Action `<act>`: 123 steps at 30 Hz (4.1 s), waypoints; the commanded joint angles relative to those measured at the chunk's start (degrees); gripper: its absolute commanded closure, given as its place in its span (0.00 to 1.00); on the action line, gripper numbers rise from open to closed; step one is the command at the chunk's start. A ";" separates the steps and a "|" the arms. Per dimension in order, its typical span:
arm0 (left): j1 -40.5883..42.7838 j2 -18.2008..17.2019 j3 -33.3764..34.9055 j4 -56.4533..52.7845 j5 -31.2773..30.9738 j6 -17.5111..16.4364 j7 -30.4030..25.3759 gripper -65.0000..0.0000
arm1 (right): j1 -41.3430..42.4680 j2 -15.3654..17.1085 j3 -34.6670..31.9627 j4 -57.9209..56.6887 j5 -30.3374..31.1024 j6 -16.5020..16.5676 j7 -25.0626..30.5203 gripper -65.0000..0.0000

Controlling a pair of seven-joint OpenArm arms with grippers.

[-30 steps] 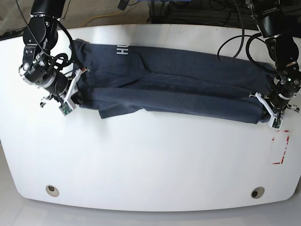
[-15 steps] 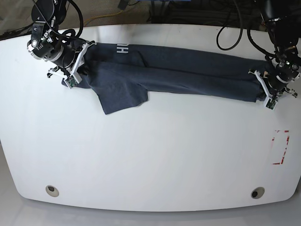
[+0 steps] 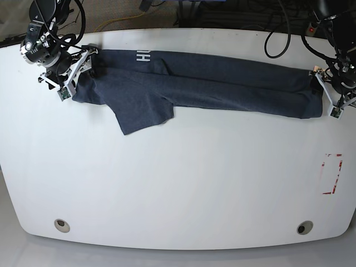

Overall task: Fold the T-shirt properly
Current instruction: 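Lift the hem with both grippers and fold it over onto the shirt, then regrasp the folded shirt end with the right gripper and tuck it, then pull the folded shirt strip taut with both grippers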

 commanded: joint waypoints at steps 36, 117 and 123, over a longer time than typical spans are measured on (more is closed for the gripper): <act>-5.71 -2.69 12.97 -1.35 0.34 0.34 3.64 0.29 | 30.82 -0.78 -19.74 -32.39 0.65 0.30 4.21 0.37; -1.67 3.02 8.23 8.76 -0.19 0.34 0.56 0.28 | 0.23 -5.00 -1.72 5.06 19.29 0.30 -8.71 0.24; -1.76 3.81 8.14 8.50 -0.19 0.34 0.65 0.22 | 3.65 -8.16 -4.01 -2.33 6.63 0.30 -8.01 0.24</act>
